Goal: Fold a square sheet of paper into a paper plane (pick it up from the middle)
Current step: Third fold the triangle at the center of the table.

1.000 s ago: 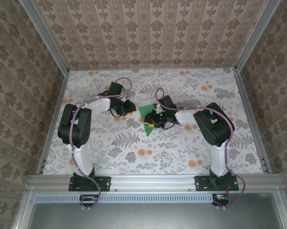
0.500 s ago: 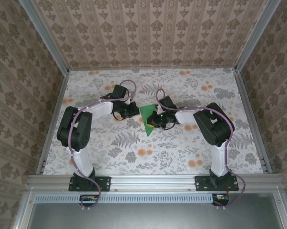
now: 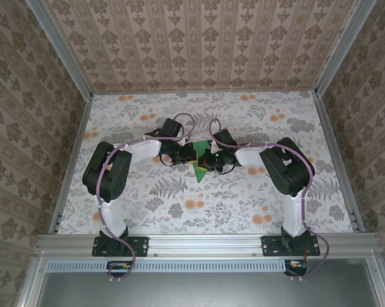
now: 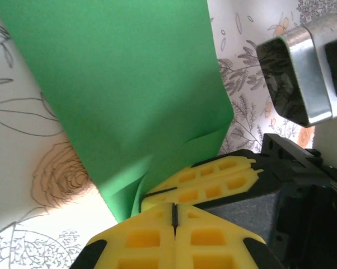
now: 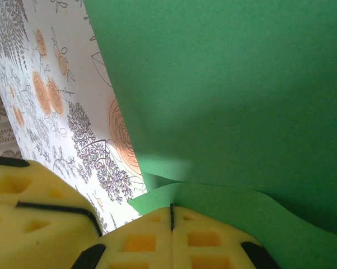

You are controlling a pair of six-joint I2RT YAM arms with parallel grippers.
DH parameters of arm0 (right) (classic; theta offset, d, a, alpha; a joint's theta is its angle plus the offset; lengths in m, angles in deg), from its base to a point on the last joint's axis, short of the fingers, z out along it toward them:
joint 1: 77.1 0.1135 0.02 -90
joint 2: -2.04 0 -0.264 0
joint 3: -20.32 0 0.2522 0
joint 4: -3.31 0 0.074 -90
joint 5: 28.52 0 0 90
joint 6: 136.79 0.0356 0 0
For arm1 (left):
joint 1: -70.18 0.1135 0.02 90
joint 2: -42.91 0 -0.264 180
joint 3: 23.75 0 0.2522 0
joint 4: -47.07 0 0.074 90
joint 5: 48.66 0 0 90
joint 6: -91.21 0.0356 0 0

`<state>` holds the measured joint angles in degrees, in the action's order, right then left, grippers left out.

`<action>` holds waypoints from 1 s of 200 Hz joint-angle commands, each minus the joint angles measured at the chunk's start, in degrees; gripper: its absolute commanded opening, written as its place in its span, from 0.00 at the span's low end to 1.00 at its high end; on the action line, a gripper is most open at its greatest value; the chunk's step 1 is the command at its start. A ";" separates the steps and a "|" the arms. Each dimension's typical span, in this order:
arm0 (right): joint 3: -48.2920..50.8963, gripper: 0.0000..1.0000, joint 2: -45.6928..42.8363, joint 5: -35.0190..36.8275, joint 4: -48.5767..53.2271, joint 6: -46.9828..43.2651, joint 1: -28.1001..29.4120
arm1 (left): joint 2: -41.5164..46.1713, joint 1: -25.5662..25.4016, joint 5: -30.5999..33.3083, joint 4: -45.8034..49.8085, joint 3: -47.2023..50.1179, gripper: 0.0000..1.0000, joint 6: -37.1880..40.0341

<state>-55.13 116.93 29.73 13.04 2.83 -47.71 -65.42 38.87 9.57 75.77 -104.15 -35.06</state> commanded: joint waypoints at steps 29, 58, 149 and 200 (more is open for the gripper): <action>1.22 0.00 1.63 3.78 6.72 -0.37 -0.29 | -2.75 -0.68 0.97 2.59 -0.92 0.00 0.40; 1.22 0.00 1.60 3.80 6.58 -0.08 -0.29 | -2.76 -0.77 2.37 3.62 -0.54 0.00 0.34; 2.01 0.00 0.44 2.24 4.56 1.04 -0.36 | -4.99 -1.03 4.20 5.14 -1.78 0.00 1.54; 2.89 0.00 -3.83 -1.20 0.43 2.22 -1.54 | -6.51 -1.21 8.22 8.81 -1.84 0.00 4.11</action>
<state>-54.04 116.07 29.40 12.31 3.77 -48.08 -69.31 37.95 13.13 79.88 -105.50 -33.64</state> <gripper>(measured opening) 0.057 0.053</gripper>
